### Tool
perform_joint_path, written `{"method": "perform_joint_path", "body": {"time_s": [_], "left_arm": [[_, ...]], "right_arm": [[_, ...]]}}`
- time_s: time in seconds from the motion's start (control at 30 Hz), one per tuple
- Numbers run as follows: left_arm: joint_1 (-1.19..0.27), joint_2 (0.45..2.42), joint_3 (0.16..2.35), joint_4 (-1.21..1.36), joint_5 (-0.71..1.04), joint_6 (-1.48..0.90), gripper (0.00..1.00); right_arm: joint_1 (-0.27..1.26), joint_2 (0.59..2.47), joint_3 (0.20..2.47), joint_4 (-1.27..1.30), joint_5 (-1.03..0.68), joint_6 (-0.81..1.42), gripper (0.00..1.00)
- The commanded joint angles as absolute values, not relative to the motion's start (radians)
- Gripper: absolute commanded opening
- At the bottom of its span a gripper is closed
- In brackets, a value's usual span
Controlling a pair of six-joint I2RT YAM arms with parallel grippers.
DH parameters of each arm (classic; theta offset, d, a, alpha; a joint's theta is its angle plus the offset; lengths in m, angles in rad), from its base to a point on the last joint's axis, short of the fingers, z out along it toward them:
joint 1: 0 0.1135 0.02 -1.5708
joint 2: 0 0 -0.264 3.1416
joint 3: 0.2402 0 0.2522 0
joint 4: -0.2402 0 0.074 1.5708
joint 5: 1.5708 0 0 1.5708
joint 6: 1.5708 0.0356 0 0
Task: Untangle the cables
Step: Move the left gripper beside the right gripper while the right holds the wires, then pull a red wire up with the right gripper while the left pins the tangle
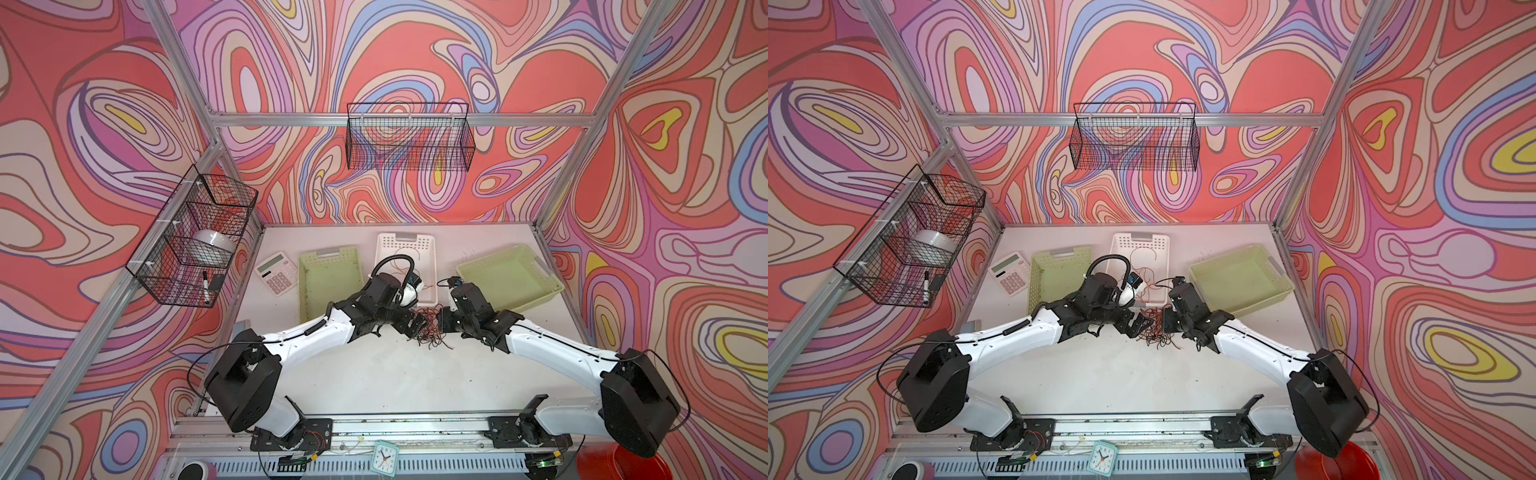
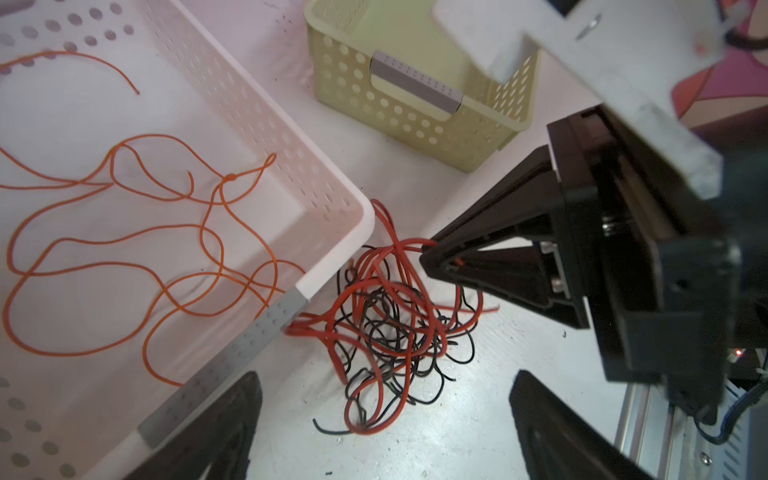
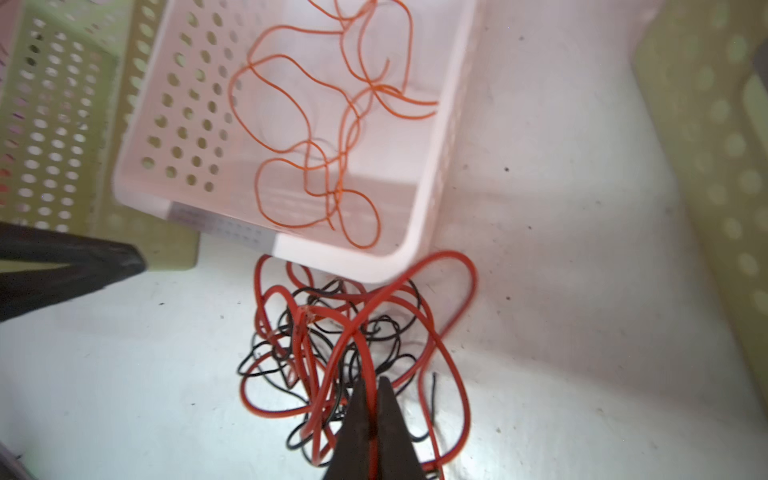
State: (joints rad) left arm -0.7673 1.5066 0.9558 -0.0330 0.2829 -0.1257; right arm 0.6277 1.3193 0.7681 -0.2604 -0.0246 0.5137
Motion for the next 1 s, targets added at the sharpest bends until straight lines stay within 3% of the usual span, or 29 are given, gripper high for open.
{"method": "perform_joint_path", "body": {"time_s": [0.0,0.43,0.7,0.97], "left_arm": [[-0.782,1.499,0.959,0.038,0.201,-0.186,0.99],[-0.808,1.481,0.847,0.111,0.062,-0.203,1.00],[-0.810,1.498,0.821,0.198,0.051,-0.233,1.00],[-0.819,1.556,0.831,0.199,-0.146,-0.262,0.98]], "right_arm": [[0.649,1.320,0.798,-0.277,-0.081,0.512,0.00],[0.663,1.265,0.856,-0.336,-0.116,0.549,0.00],[0.664,1.290,0.884,-0.315,-0.222,0.537,0.00],[0.666,1.246,0.954,-0.411,-0.232,0.480,0.00]]}}
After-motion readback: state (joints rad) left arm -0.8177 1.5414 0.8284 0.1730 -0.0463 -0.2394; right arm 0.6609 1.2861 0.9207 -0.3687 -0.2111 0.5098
